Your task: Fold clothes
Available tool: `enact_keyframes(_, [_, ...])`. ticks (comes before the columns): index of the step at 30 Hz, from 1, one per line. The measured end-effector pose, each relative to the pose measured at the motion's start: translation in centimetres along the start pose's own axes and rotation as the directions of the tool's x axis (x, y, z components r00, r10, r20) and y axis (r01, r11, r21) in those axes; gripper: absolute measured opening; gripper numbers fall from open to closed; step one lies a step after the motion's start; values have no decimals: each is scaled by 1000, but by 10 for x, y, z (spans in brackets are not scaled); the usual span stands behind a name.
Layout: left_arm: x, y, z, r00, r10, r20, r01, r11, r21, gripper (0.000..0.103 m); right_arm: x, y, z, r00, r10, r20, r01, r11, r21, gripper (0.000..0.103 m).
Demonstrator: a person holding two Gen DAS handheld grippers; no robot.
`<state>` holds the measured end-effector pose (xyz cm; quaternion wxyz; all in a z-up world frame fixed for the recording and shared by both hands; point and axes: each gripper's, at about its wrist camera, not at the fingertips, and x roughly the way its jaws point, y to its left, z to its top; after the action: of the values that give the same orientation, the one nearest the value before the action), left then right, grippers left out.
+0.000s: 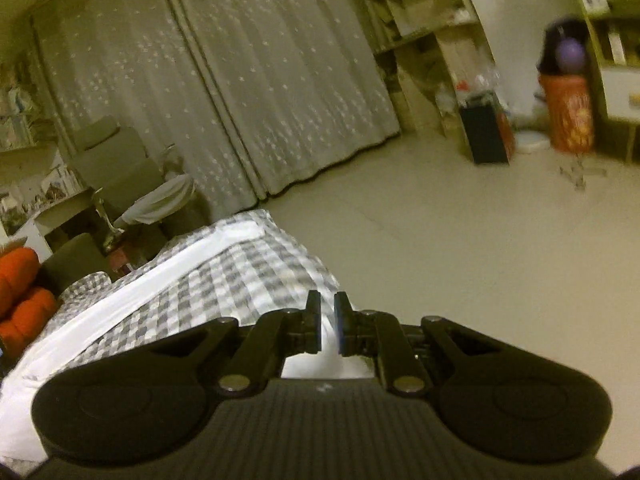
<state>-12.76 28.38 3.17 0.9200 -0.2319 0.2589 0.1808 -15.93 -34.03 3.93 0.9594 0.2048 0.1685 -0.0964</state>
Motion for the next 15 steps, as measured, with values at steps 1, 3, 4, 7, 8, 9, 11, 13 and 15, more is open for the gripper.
enact_keyframes(1, [5,-6,4,1000,-7,-2,7,1000,20,42,1,3,0,1000,5,7,-5,1000,-11,14])
enact_keyframes(3, [19,-18,13,999,-30,-18,31,998,53,42,5,9,-1,1000,26,9,-25,999,-25,14])
enact_keyframes(4, [28,-26,17,999,-41,-30,43,996,74,42,7,11,-2,999,41,2,-41,999,-31,14])
enact_keyframes(7, [57,-48,26,998,-36,-51,43,988,148,41,15,21,-6,997,81,-20,-82,995,-50,14])
enact_keyframes(8, [67,-53,30,997,-43,-62,52,986,159,41,18,25,-7,995,91,-26,-92,994,-57,14])
enact_keyframes(9, [77,-55,32,996,-48,-74,59,986,155,40,20,28,-8,994,101,-32,-102,993,-63,14])
enact_keyframes(11, [94,-57,36,994,-52,-99,66,988,142,38,23,33,-10,992,123,-43,-125,989,-72,14])
enact_keyframes(13, [110,-60,39,991,-54,-124,71,988,135,34,25,37,-10,990,134,-51,-138,987,-81,14])
enact_keyframes(15, [121,-64,35,989,-49,-142,71,986,152,33,28,42,-11,988,143,-58,-147,985,-90,14])
